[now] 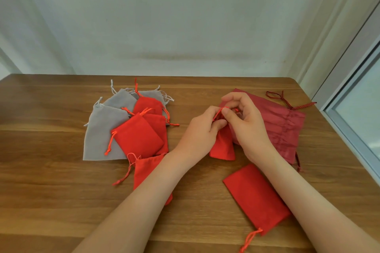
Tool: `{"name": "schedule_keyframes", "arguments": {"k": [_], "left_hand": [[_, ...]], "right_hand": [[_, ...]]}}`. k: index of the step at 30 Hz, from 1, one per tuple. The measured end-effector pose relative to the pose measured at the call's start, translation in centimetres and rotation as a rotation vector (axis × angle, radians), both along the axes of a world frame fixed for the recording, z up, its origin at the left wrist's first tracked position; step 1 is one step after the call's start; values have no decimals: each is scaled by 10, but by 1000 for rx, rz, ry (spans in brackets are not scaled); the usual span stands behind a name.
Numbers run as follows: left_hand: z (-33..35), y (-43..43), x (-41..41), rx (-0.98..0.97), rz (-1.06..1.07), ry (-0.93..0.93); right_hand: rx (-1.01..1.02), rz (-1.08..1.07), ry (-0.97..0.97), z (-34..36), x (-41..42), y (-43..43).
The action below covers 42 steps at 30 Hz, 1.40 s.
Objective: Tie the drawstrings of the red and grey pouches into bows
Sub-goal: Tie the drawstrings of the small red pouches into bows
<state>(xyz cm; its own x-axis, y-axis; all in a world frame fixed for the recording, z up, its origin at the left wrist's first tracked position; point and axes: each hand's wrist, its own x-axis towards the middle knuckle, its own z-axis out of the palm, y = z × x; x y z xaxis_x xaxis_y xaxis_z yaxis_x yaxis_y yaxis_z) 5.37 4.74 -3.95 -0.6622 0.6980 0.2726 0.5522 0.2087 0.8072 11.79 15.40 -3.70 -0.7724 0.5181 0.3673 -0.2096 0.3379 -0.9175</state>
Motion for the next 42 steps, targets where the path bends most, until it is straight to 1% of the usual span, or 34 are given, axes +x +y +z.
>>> {"name": "schedule_keyframes", "arguments": {"k": [4, 6, 8, 9, 10, 16, 19, 21, 23, 24, 26, 29, 32, 34, 38, 42], "left_hand": [[-3, 0, -1, -34, -32, 67], [-4, 0, -3, -44, -49, 95], [-5, 0, -5, -47, -60, 100], [-6, -1, -6, -51, -63, 94], [-6, -1, -7, -55, -65, 86], [-4, -1, -11, -97, -90, 38], [-4, -1, -12, -114, -62, 133], [-5, -1, -9, -88, 38, 213], [-5, 0, -3, -67, 186, 270], [-6, 0, 0, -63, 237, 335], [-8, 3, 6, -44, 251, 449], [-15, 7, 8, 13, 200, 506], [-17, 10, 8, 15, 156, 495], [-18, 11, 6, -11, 174, 502], [-18, 10, 5, 2, 206, 494], [-18, 9, 4, -19, 231, 470]], "right_hand": [[128, -26, -22, -2, 0, 0], [298, -39, -31, -4, 0, 3], [548, -62, -25, -8, 0, 6], [621, -78, -28, -9, 0, 7], [646, -92, -41, -10, 0, 8], [634, -183, -98, -5, 2, 10], [642, -193, -69, -7, 1, 9], [638, -206, -59, -7, -1, 7], [617, -228, -42, -7, -2, 4], [597, -235, -35, -6, -2, 3], [552, -238, -24, -6, -2, 0], [401, -217, -28, -4, -2, -6], [211, -205, -2, -2, -1, -10], [139, -191, 16, -1, -1, -11], [151, -137, -1, -1, -2, -8], [255, -120, -37, -2, -1, -6]]}}
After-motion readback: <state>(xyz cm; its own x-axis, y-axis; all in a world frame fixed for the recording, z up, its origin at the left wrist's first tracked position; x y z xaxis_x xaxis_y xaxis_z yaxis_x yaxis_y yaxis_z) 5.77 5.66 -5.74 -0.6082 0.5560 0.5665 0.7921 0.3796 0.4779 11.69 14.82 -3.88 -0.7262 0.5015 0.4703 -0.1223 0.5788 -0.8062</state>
